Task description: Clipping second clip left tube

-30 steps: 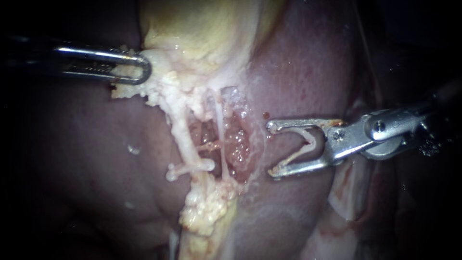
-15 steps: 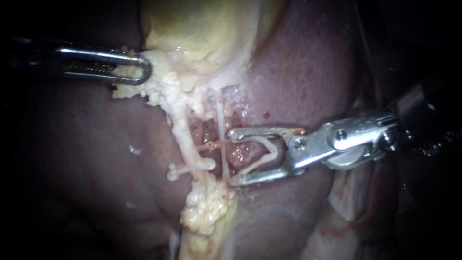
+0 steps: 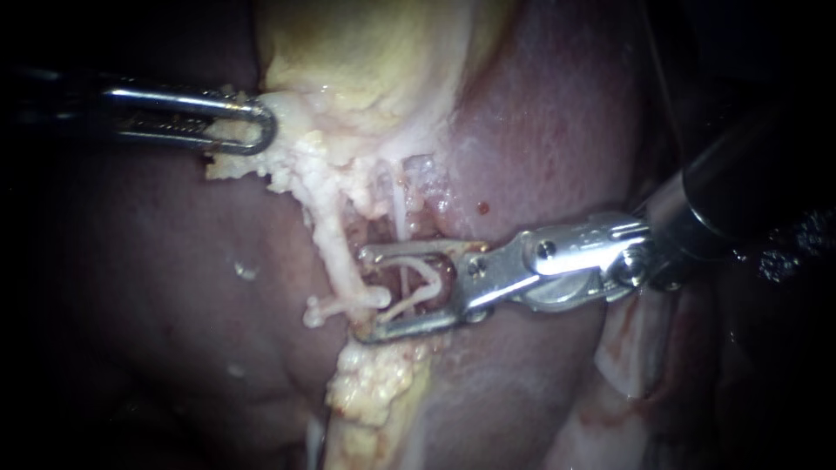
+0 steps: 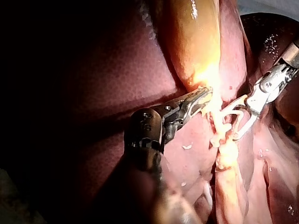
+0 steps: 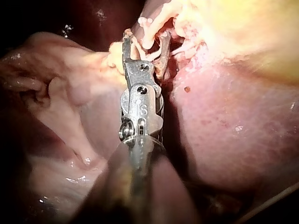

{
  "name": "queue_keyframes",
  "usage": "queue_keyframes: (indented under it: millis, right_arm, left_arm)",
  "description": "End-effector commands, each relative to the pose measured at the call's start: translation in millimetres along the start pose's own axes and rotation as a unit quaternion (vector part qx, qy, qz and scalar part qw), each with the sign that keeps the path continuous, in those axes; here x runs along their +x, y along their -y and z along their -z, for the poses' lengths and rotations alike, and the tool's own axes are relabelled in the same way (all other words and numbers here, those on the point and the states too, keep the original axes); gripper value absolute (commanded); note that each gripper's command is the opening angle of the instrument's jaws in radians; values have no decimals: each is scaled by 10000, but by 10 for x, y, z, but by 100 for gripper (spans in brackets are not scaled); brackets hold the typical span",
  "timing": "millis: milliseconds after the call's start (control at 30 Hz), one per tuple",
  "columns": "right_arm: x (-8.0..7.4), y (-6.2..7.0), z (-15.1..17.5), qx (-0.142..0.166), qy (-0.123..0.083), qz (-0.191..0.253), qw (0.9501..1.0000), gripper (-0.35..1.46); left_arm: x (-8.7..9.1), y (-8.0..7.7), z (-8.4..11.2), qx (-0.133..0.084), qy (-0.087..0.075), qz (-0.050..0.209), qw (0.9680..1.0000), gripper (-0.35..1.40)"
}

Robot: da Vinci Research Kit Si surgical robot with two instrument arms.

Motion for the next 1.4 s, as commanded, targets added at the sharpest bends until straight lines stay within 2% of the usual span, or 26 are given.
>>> queue_keyframes:
  millis: [33,233,433,733,900,1067,1300,1400]
  right_arm:
    - [0,-1,-2,8,-21,-28,10000,48]
    - [1,-6,-13,166,-220,-122,9995,48]
    - [6,-9,-24,412,-572,-341,9969,47]
    - [4,-15,-56,541,-658,-519,9950,46]
    - [4,-8,-62,639,-702,-572,9938,46]
    - [11,7,-62,912,-777,-535,9914,45]
    - [21,27,-65,1276,-762,-516,9875,42]
    - [22,29,-65,1270,-760,-529,9876,41]
  left_arm:
    - [0,0,0,1,0,0,10000,-35]
    - [0,0,0,2,-1,0,10000,-35]
    - [0,0,-1,4,-2,1,10000,-35]
    - [0,0,-4,13,-7,1,10000,-35]
    - [-1,0,-5,16,-8,-1,10000,-35]
    - [-1,1,-5,15,-8,-3,10000,-35]
    - [-1,1,-5,15,-8,-3,10000,-35]
    - [-1,1,-5,14,-7,-4,10000,-35]
